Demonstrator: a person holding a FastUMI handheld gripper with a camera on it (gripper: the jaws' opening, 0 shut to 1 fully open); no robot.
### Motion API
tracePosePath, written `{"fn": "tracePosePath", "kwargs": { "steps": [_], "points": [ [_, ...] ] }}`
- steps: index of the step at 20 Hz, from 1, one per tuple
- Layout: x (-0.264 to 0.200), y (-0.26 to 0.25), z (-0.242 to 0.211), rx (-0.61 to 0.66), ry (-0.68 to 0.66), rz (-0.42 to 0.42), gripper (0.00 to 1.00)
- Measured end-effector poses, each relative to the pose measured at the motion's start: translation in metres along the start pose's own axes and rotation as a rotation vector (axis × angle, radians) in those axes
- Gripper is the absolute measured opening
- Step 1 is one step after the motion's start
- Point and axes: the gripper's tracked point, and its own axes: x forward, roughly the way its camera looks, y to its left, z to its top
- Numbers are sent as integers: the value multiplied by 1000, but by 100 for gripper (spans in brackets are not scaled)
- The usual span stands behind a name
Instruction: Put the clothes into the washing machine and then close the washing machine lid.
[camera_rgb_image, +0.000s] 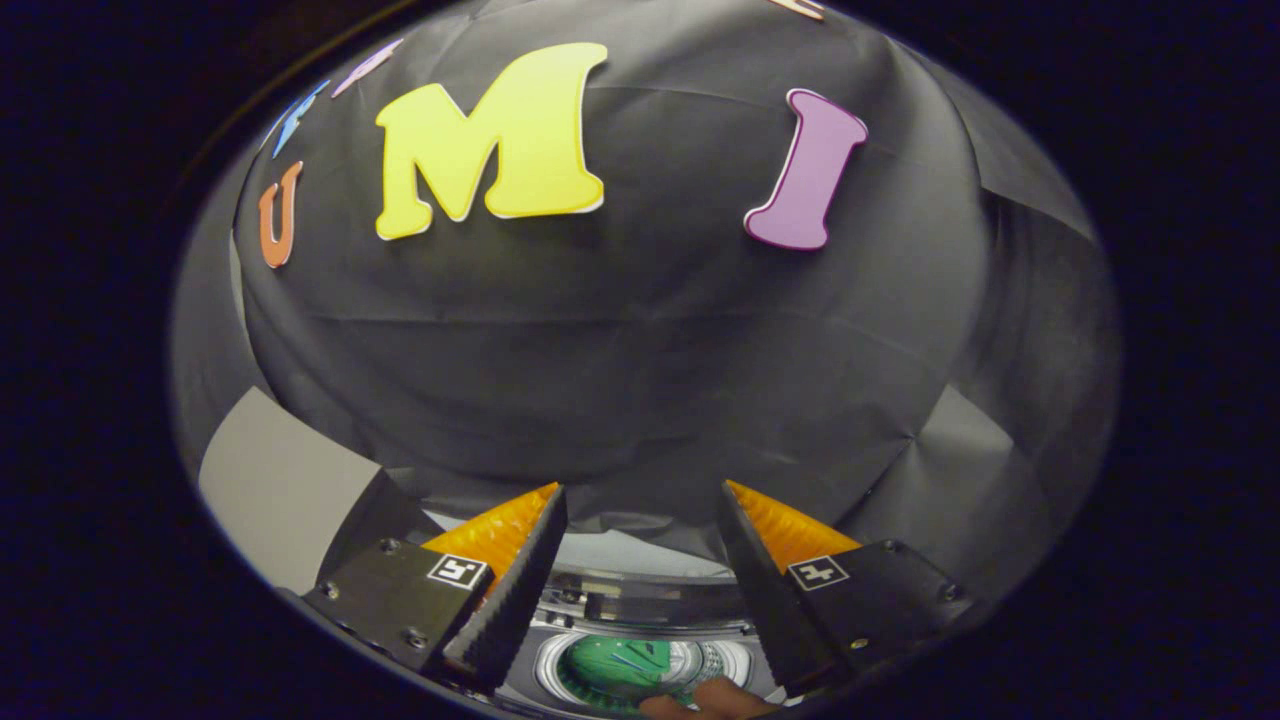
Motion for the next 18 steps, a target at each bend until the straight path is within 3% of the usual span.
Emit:
{"fn": "tracePosePath", "kwargs": {
  "steps": [6, 18],
  "points": [
    [22, -8, -36, 143, 113, 16, 94],
    [4, 0, -47, 108, 48, 16, 95]
  ]
}}
